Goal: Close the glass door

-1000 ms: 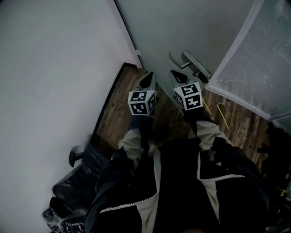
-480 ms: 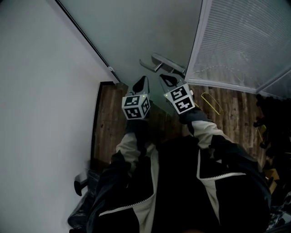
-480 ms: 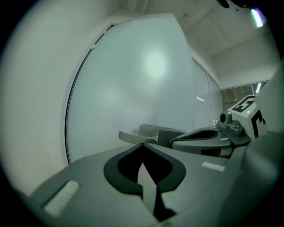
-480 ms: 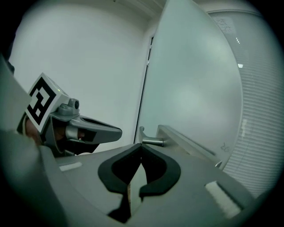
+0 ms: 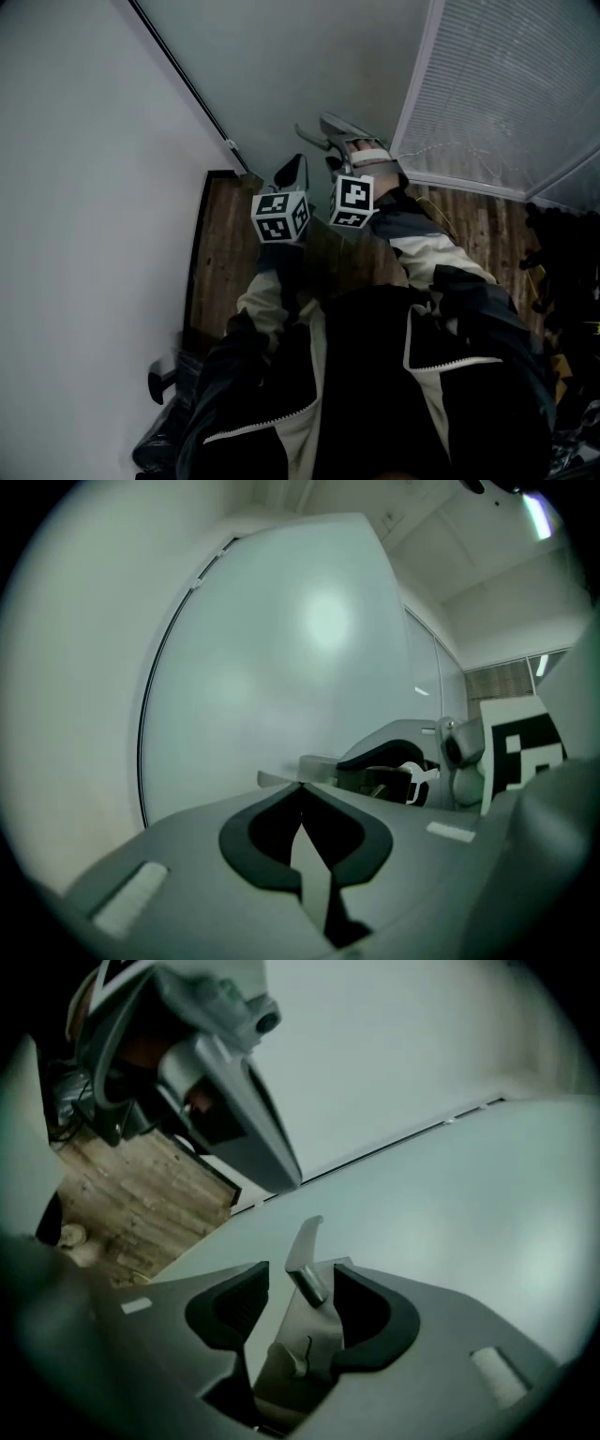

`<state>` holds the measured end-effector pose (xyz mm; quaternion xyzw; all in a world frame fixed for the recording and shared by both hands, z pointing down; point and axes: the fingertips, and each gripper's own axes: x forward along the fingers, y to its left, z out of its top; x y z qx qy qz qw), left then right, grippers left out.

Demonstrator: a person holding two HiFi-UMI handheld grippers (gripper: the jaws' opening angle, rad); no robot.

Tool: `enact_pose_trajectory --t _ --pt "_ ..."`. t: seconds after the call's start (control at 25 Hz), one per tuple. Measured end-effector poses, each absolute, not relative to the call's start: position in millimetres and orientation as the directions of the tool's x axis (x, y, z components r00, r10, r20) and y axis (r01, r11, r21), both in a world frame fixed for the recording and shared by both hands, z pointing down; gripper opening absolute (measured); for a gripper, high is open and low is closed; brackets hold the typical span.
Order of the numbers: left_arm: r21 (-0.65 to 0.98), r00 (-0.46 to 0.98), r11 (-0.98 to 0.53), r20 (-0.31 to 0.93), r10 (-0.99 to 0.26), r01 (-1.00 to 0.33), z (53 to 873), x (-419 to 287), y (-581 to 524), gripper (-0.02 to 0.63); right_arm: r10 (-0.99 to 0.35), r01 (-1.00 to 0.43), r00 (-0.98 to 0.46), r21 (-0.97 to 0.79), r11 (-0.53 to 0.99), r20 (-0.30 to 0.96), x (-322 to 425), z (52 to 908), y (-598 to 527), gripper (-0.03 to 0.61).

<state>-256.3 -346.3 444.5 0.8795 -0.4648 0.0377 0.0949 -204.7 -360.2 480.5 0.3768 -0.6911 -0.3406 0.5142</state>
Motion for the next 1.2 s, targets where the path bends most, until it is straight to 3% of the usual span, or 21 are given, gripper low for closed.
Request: enact_pose_trajectory --t 0.08,0.24,0.32,0.44,1.2 --pt "0.126 0.561 -0.547 0.151 -0.814 -0.828 441 -260 -345 0.000 -0.874 -0.104 -0.143 0.871 0.480 0.464 -203 488 -366 0.232" --pt "0.124 0.557 -0.544 0.153 -0.816 -0.830 438 -265 -345 0.000 -0.880 -0.054 -0.103 0.881 0.470 0.463 -203 489 -374 0.233" --pt "0.127 0.560 -0.546 0.150 -0.815 -0.828 438 -267 -346 0.000 -0.887 -0.019 -0.086 0.889 0.457 0.454 -205 490 -380 0.220" --pt "0.127 0.566 -0.552 0.148 -0.811 -0.824 440 -269 -351 0.000 -0.898 0.021 -0.067 0.900 0.435 0.435 -205 494 -391 0.135" --pt "0.132 0.620 -0.606 0.152 -0.770 -0.785 436 -241 -355 0.000 -0.910 0.061 -0.035 0.910 0.410 0.412 -160 495 -429 0.130"
